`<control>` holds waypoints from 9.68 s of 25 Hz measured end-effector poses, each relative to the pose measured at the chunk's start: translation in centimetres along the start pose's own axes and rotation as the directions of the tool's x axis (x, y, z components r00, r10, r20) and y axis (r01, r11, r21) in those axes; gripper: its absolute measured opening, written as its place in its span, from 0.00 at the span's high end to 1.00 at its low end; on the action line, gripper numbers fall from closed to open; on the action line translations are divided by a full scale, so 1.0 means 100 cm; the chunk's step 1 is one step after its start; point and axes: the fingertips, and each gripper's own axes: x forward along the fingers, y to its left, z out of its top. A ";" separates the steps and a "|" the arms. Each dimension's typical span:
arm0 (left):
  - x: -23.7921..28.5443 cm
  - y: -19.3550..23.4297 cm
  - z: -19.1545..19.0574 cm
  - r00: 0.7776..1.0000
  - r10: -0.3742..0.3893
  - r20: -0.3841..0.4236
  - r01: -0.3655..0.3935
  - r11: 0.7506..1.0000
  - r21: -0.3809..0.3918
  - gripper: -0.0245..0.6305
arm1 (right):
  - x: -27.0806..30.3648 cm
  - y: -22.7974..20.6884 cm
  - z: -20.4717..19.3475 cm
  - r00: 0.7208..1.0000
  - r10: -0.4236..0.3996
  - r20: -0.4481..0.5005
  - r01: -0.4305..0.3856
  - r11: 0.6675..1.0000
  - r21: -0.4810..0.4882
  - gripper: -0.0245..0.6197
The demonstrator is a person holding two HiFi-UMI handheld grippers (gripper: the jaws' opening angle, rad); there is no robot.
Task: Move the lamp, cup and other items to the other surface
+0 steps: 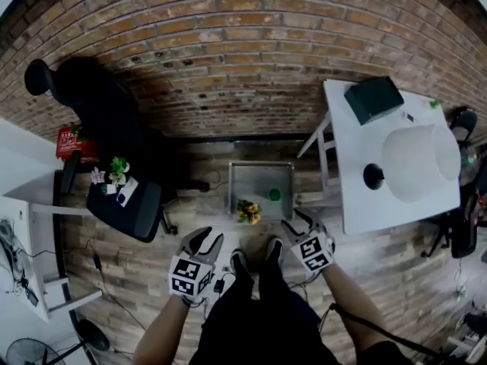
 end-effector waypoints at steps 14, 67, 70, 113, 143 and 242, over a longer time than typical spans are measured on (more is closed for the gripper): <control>0.108 0.003 -0.057 0.995 0.035 -0.091 -0.038 0.999 -0.032 0.64 | 0.153 -0.041 -0.109 0.973 0.150 -0.174 -0.145 0.989 0.043 0.50; -0.021 0.048 0.045 0.989 0.062 0.132 -0.057 0.997 -0.043 0.63 | 0.008 -0.034 0.051 0.977 0.016 -0.213 0.002 0.996 0.087 0.45; -0.039 0.044 0.057 0.983 0.056 0.176 -0.049 0.998 -0.042 0.63 | -0.027 -0.035 0.062 0.982 -0.040 -0.187 0.060 0.993 0.103 0.45; 0.027 -0.194 0.073 0.976 0.145 0.164 -0.129 0.987 -0.099 0.65 | -0.304 -0.392 -0.175 0.896 -0.334 -0.292 0.388 0.910 0.148 0.45; -0.009 -0.149 0.055 0.967 0.202 0.155 -0.181 0.974 -0.140 0.66 | -0.338 -0.334 -0.140 0.880 -0.473 -0.046 0.454 0.809 0.373 0.62; 0.060 0.039 -0.233 0.970 0.224 -0.091 -0.242 0.875 -0.419 0.69 | 0.313 0.109 -0.170 0.949 0.313 -0.039 -0.316 0.944 -0.099 0.45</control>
